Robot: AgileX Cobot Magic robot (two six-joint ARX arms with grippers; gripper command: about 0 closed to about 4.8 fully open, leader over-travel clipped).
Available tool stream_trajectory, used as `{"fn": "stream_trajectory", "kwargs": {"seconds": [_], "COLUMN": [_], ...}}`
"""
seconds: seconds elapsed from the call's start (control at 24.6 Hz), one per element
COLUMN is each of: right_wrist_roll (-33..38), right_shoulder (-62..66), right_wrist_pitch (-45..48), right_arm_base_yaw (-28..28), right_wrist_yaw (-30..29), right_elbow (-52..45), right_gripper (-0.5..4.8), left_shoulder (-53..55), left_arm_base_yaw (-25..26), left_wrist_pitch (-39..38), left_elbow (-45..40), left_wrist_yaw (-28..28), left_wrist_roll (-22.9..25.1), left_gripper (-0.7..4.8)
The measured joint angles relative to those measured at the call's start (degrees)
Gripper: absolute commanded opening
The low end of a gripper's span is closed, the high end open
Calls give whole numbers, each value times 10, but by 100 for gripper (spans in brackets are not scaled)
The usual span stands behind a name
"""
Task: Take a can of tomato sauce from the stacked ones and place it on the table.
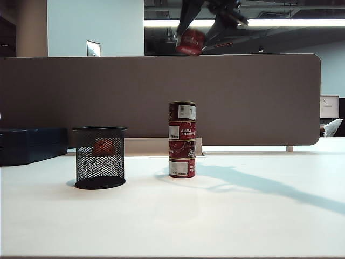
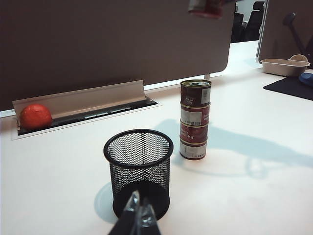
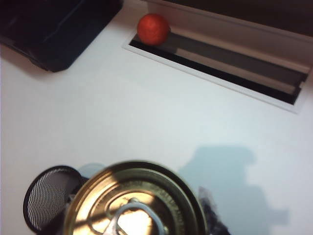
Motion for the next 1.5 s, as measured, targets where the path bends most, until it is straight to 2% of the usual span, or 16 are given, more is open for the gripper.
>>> {"fn": "stream_trajectory", "kwargs": {"seconds": [0.24,0.49,0.98,1.18,1.5], "right_wrist_roll": [0,0,-10,-11,17], "right_shoulder": [-18,-32,-106,-160,-284], "right_wrist_pitch": [-86,-158,-184,-176,-66], "right_arm_base_yaw": [-27,-45,-66,-70,-71], "right_wrist_yaw": [8,50,109,126,137], "right_elbow": [0,-1,-2,-59,-261], "right_gripper": [230,233,233,233,233], "left_shoulder": [0,0,0,0,0], "left_arm_base_yaw": [0,0,0,0,0], "left_wrist_pitch": [0,0,0,0,0], "left_elbow": [0,0,0,0,0], "left_wrist_yaw": [0,0,0,0,0], "left_wrist_roll": [0,0,0,0,0], "left_gripper": [-6,-6,-6,-6,-6]}}
